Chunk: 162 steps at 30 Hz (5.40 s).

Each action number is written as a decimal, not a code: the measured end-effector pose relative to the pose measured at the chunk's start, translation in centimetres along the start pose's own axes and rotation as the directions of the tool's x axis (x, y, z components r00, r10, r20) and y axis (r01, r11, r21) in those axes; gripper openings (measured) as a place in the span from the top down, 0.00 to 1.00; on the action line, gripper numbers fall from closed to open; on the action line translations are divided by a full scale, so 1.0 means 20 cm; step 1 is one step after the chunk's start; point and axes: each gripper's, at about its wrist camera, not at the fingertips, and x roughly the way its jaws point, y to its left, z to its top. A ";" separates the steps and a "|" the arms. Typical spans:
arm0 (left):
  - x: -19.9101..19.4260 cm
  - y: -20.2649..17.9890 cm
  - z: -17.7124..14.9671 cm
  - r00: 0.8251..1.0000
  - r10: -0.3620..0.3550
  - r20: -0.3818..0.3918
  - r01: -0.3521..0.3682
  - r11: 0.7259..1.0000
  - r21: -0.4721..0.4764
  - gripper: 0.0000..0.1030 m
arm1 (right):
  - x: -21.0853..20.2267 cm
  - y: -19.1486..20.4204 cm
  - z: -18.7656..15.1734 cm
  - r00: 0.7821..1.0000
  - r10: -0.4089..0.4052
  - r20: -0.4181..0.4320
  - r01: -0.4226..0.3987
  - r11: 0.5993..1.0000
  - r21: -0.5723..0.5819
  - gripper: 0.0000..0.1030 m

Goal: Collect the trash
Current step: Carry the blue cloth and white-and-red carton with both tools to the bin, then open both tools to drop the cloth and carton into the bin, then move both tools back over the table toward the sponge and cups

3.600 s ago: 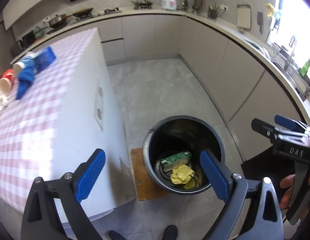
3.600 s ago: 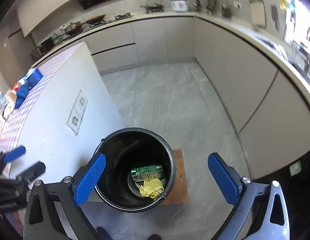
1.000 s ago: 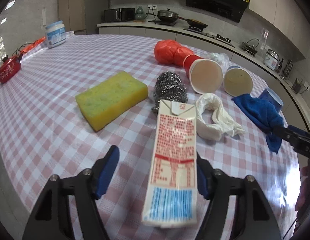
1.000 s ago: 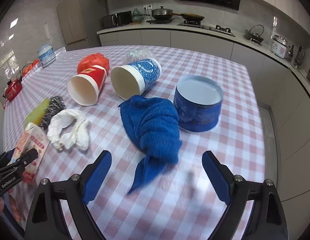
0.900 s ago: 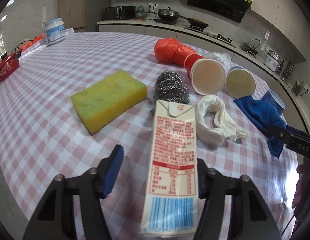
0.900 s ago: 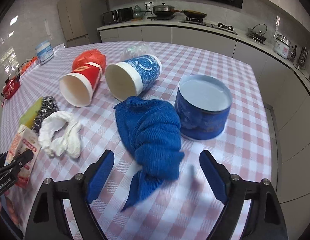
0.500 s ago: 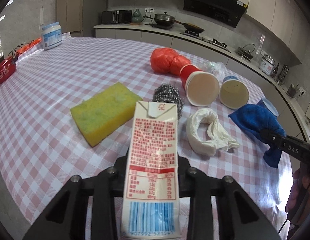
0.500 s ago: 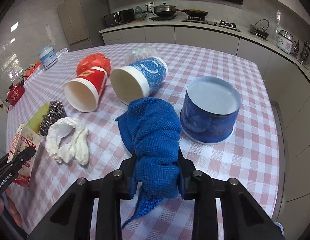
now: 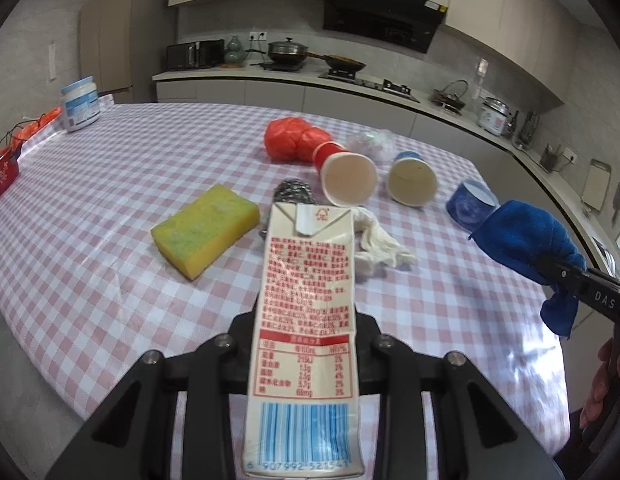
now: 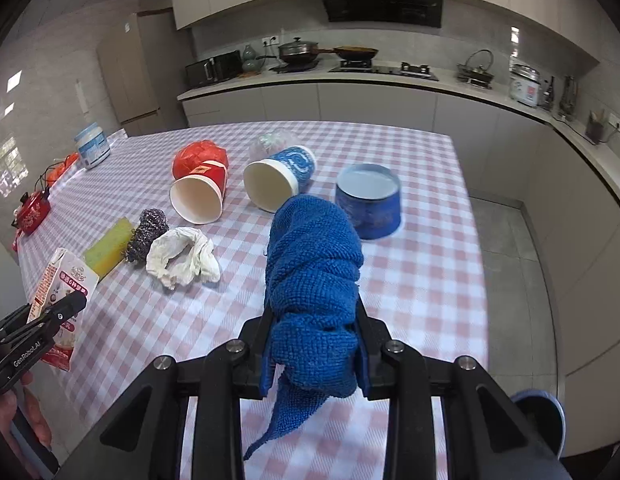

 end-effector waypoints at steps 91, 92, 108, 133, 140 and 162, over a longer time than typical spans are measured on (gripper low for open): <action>0.44 -2.28 -1.05 0.903 -0.114 -0.415 0.264 0.908 0.326 0.05 | -0.20 -2.22 -1.44 0.922 -0.100 -0.374 0.166 0.975 0.148 0.00; 0.43 -2.28 -1.06 0.904 -0.108 -0.414 0.259 0.909 0.327 0.05 | -0.22 -2.26 -1.44 0.922 -0.110 -0.371 0.183 0.968 0.169 0.00; 0.35 -2.31 -0.92 0.929 -0.127 -0.349 0.249 0.909 0.334 0.05 | -0.39 -2.30 -1.35 0.940 -0.172 -0.296 0.255 0.928 0.272 0.00; -0.05 -2.03 -0.60 0.935 -0.236 -0.265 0.315 0.896 0.312 0.05 | -0.80 -1.82 -1.02 0.954 -0.275 -0.122 0.299 0.911 0.285 0.00; -0.15 -1.78 -0.49 0.957 -0.214 -0.197 0.267 0.914 0.307 0.04 | -0.78 -1.55 -0.88 0.960 -0.263 -0.097 0.279 0.931 0.235 0.00; -0.25 -0.61 -0.26 0.998 -0.067 -0.017 0.069 0.990 0.123 0.05 | -0.60 -0.60 -0.49 0.987 -0.160 -0.026 0.162 0.978 0.130 0.00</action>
